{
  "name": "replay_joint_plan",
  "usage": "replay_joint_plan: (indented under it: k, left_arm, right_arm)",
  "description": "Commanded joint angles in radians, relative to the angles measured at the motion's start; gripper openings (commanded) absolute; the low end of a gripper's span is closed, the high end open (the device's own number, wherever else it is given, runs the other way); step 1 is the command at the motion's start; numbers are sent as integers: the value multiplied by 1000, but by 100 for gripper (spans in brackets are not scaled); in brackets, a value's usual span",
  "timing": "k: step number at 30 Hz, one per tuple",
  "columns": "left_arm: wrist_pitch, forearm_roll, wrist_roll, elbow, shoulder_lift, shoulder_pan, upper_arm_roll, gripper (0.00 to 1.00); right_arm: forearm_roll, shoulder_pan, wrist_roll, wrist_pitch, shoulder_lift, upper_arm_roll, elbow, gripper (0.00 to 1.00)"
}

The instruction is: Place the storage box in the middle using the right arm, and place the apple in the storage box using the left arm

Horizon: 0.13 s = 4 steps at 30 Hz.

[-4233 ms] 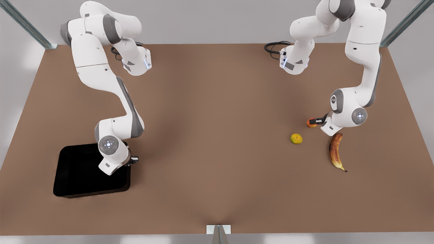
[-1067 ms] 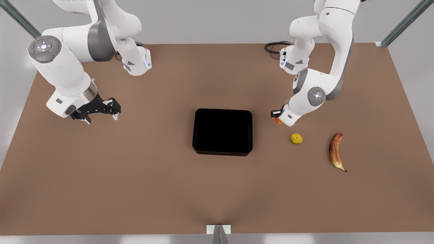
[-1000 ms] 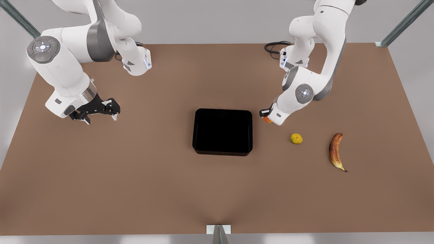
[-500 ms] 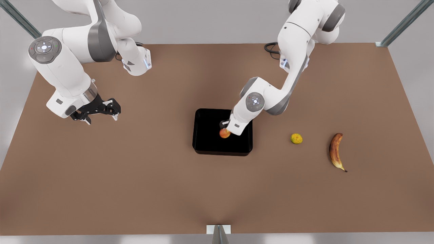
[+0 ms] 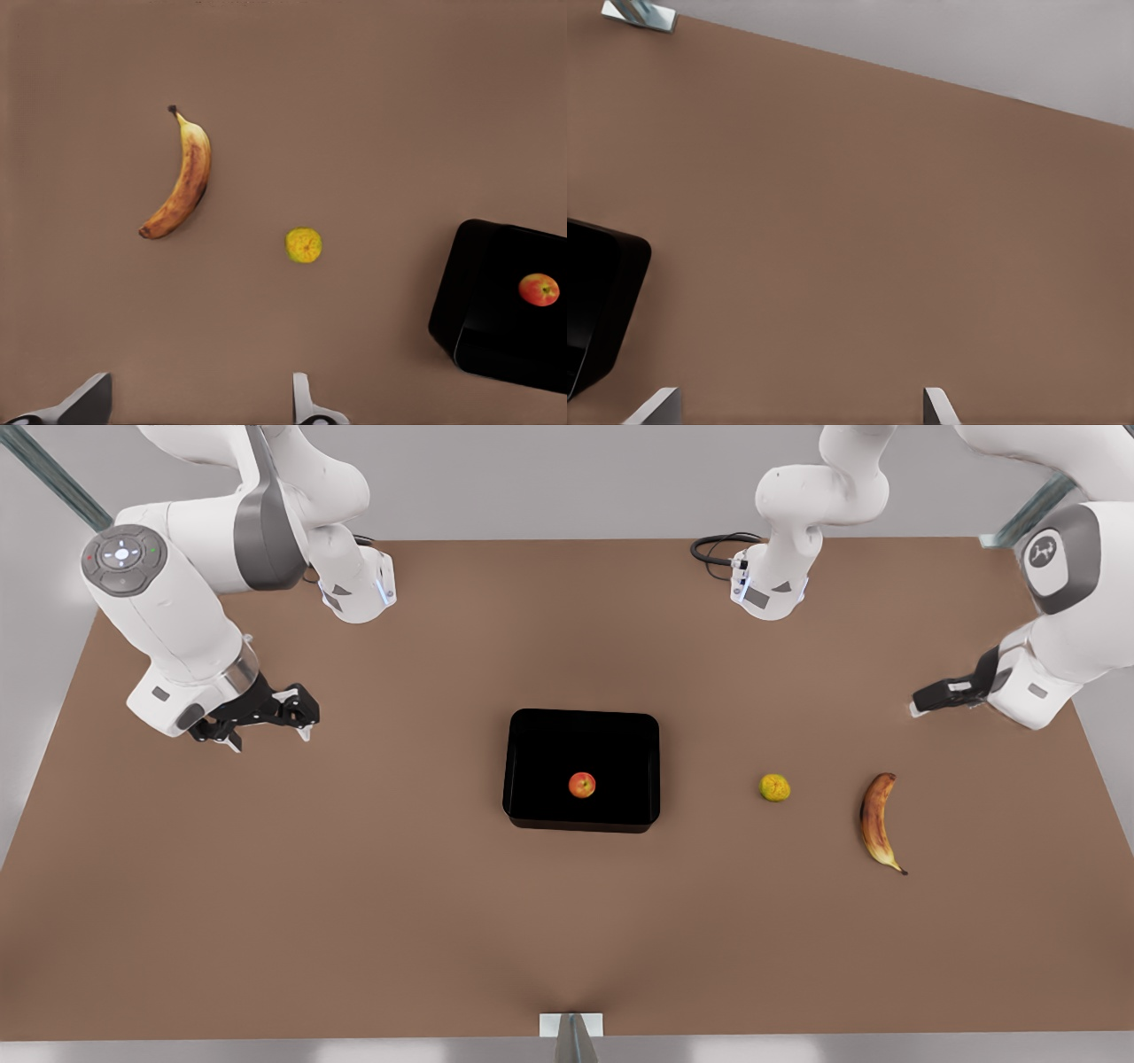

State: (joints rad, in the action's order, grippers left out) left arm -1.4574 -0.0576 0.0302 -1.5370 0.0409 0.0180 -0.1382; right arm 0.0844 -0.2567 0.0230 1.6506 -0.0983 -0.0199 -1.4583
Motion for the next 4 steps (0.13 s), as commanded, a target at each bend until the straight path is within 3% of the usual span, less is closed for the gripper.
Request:
replay_joint_plan:
  k: [1,4]
  left_arm:
    - [2,22,-7,0,-3,42,0,100]
    - [18,25,-49,-6,-4,40,-1,100]
  right_arm:
    - [0,1,0,0,-1,0,1,100]
    - [0,-1,0,2,-1,0,1,100]
